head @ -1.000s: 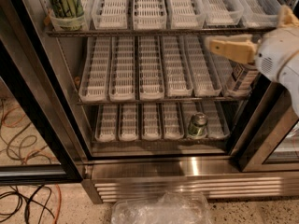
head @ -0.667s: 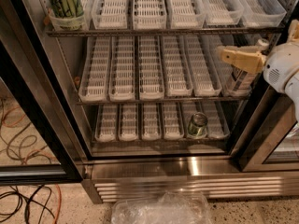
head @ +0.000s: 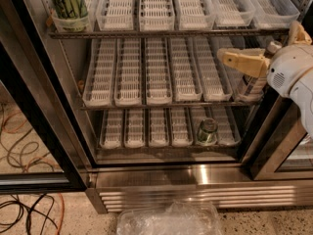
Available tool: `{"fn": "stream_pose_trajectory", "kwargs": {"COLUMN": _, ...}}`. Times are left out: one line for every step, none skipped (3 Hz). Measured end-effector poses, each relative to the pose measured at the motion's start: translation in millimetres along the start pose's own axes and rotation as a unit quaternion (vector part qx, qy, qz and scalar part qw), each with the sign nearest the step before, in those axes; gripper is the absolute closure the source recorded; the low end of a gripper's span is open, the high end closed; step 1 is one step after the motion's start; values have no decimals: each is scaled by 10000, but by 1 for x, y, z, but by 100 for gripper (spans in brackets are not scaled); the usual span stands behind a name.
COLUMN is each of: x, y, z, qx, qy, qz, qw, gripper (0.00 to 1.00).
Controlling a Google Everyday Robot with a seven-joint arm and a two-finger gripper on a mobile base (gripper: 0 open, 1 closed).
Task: Pick green can from top shelf of fridge
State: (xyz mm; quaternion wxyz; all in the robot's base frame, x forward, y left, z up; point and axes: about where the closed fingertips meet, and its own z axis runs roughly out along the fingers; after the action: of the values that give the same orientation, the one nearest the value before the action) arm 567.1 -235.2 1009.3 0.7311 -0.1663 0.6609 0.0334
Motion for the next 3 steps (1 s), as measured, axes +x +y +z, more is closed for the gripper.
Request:
{"fn": "stream_pose_trajectory", "kwargs": {"x": -4, "y": 13, "z": 10, "qx": -177, "qy": -297, "qz": 199, "qw": 9992, "gripper": 0}}
{"fn": "stream_pose_trajectory", "kwargs": {"x": 6, "y": 25, "z": 21, "qx": -162, "qy": -542, "qz": 368, "qw": 9977, "gripper": 0}}
{"fn": "stream_pose_trajectory", "kwargs": {"x": 14, "y": 59, "z": 40, "qx": -188, "qy": -823, "qz": 469, "qw": 9953, "gripper": 0}}
